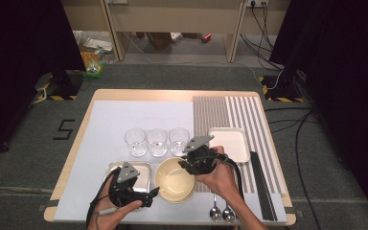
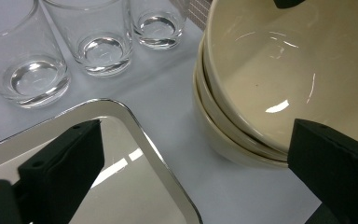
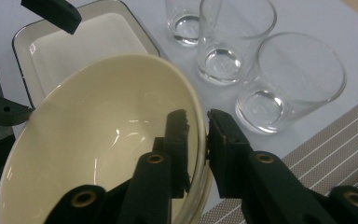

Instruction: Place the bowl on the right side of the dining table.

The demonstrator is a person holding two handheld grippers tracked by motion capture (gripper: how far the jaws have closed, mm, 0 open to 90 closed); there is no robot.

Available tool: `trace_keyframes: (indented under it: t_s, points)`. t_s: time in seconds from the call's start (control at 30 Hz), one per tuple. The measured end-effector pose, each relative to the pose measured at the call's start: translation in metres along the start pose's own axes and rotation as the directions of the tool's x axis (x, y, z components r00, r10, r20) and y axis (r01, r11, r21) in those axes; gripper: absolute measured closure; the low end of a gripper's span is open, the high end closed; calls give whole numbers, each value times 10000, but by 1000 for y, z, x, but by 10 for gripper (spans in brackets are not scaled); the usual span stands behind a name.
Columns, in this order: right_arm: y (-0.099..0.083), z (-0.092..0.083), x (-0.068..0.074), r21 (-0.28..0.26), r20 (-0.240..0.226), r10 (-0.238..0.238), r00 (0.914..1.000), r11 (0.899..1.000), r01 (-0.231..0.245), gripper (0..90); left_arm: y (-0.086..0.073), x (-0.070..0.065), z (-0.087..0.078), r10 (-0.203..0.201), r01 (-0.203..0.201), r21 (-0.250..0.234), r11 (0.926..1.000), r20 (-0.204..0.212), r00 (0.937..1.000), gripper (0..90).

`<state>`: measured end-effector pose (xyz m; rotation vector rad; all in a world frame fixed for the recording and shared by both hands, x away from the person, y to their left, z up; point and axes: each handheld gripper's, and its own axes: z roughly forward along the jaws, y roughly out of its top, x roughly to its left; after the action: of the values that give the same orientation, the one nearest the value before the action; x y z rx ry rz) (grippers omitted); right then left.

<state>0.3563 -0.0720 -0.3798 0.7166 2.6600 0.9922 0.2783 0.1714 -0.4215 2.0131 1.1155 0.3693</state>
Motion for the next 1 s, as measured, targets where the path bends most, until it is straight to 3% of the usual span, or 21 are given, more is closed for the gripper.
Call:
trace_keyframes:
  t_s: [0.27, 0.47, 0.6, 0.67, 0.77, 0.8, 1.0]
  points:
    - [-3, 5, -2, 32, -65, 110, 9999, 9999, -110, 792, 0, 1, 1, -89, 90, 37, 10000, -16, 10000, 13]
    - [-1, 7, 1, -26, 225, -375, 9990, 9993, 376, 826, 0, -1, 0, -16, 15, 14, 10000, 51, 10000, 25]
    - [1, 5, 4, -113, 328, -449, 9985, 9989, 453, 824, -1, -4, -1, 28, -27, -55, 10000, 248, 9997, 89]
    - [3, 4, 7, -125, 548, -766, 9956, 9969, 774, 823, -1, -5, 0, 65, -65, -27, 10000, 193, 9998, 85]
    - [5, 3, 9, -110, 604, -790, 9950, 9967, 798, 820, -2, -5, 2, 23, -24, 88, 10000, 121, 9999, 62]
    - [5, 2, 9, -110, 505, -564, 9971, 9983, 570, 813, -2, -4, 3, -64, 63, 81, 9999, 113, 9999, 19]
    - [4, 2, 8, -45, 490, -55, 9988, 10000, 57, 764, -2, -4, 3, -133, 132, 113, 9998, 93, 9999, 16]
